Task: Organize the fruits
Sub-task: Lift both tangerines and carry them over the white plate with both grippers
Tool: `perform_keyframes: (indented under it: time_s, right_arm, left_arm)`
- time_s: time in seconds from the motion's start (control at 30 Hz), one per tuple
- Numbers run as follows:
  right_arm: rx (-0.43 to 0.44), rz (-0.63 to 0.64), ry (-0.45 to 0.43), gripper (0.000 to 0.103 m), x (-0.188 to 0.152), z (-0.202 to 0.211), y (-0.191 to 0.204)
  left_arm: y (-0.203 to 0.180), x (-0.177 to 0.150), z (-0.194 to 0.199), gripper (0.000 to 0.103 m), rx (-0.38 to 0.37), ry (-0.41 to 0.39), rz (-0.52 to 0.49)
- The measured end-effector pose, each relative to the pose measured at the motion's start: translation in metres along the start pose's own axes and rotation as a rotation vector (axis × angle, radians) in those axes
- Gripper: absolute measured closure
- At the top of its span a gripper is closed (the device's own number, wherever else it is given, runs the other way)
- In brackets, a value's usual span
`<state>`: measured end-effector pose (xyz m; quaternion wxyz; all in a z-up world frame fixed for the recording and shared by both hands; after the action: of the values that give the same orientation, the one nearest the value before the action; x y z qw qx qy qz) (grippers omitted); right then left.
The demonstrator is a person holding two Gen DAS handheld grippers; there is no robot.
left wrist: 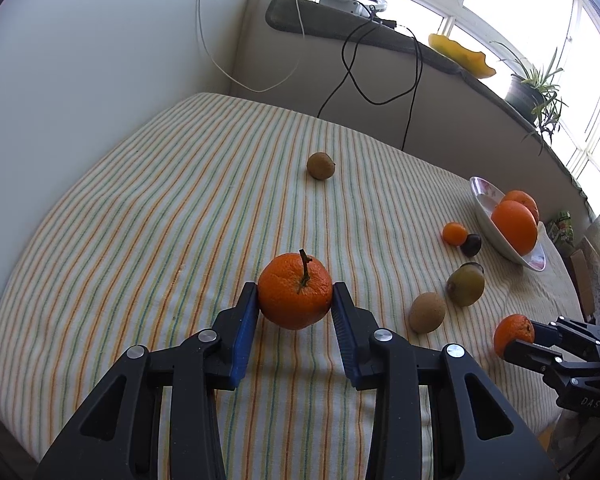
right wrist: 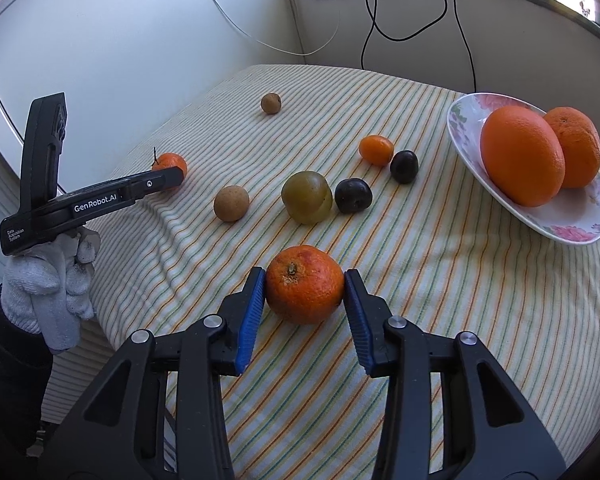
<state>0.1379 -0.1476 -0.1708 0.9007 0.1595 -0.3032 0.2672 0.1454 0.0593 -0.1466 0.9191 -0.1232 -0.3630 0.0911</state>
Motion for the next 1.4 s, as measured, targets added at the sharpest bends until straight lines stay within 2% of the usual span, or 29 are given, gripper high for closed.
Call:
perform_keyframes:
  time_s: [0.23, 0.57, 0.97, 1.4]
  right_arm:
    - [0.003, -0.024, -0.029, 0.062, -0.001, 0.014, -0.009]
    - [-0.027, -0.075, -0.090, 0.062, 0.001, 0.048, -0.034]
    - [-0.095, -0.149, -0.153, 0.062, 0.002, 0.080, -0.084]
    - [-0.146, -0.174, -0.175, 0.062, 0.009, 0.087, -0.117]
  left_arm:
    - [-0.016, 0.004, 0.012, 0.068, -0.035, -0.021, -0.019]
    - [-0.068, 0.016, 0.019, 0.068, -0.135, -0.033, -0.098]
    - [-0.137, 0.038, -0.009, 0.068, -0.216, -0.020, -0.189]
    - [-0.188, 0.059, -0.034, 0.068, -0.272, -0.014, -0.259]
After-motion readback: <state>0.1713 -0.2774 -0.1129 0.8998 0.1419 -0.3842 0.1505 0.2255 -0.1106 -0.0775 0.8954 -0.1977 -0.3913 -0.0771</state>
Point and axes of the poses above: each gripper's, at about its wrist camera, not at the fingertips, and z roughly against the way its jaws point, y to its left, x to its top, the point moved 4 cm from there along -z, roughly the way its jaws point, and after that the axes turned 3 degrees about z, right-handed, at the moved point
